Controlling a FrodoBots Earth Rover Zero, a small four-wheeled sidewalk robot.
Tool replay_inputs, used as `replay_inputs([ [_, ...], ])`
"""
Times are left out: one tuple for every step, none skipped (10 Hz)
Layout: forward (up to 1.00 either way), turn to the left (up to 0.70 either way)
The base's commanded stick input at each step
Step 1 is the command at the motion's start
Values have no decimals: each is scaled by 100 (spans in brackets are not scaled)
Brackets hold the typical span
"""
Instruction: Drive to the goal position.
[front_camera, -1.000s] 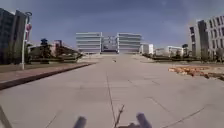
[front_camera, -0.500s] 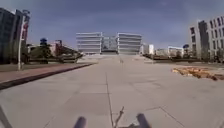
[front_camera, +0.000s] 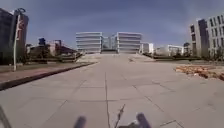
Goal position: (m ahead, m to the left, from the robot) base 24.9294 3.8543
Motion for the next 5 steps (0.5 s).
replay_inputs([
  [70, 0],
  [70, 0],
  [70, 0],
  [70, 0],
  [70, 0],
])
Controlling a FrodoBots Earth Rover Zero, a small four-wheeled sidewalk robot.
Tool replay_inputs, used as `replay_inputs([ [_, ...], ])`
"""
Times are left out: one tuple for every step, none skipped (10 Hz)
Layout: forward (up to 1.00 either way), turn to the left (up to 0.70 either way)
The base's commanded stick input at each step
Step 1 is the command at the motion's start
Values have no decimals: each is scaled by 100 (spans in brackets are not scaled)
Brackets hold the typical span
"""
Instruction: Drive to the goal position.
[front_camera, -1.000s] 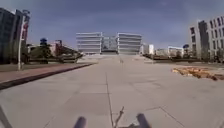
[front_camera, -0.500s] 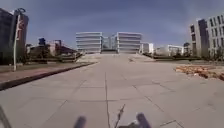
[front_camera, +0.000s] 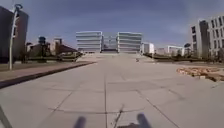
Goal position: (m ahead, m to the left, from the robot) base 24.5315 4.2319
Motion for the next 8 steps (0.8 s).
replay_inputs([
  [70, 0],
  [70, 0],
  [70, 0],
  [70, 0],
  [70, 0],
  [70, 0],
  [70, 0],
  [70, 0],
])
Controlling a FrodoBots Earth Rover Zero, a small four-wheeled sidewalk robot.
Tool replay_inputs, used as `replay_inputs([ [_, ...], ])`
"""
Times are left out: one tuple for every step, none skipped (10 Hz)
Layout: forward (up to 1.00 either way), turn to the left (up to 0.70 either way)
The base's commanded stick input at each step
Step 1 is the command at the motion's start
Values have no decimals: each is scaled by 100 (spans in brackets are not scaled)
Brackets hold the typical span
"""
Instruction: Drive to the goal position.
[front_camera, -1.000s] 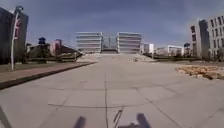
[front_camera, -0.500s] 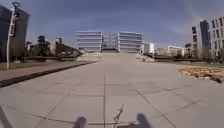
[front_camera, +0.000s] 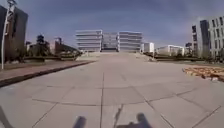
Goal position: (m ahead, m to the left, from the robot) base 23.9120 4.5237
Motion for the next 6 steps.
replay_inputs([
  [70, 0],
  [70, 0],
  [70, 0],
  [70, 0],
  [70, 0],
  [70, 0],
])
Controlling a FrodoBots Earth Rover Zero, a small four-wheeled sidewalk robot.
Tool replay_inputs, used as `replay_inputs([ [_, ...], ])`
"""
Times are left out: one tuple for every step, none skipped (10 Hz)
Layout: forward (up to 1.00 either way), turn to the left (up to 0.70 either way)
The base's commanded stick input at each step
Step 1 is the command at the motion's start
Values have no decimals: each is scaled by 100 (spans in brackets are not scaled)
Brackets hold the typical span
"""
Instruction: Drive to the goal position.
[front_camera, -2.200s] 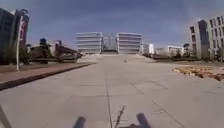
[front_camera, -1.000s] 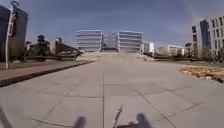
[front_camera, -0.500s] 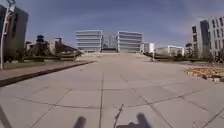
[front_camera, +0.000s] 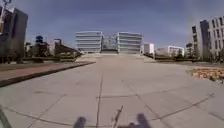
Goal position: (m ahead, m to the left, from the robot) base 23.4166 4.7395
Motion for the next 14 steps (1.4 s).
replay_inputs([
  [70, 0],
  [70, 0],
  [70, 0],
  [70, 0],
  [70, 0],
  [70, 0],
  [70, 0],
  [70, 0],
  [70, 33],
  [70, 35],
  [70, 35],
  [70, 16],
  [70, 0],
  [70, 0],
])
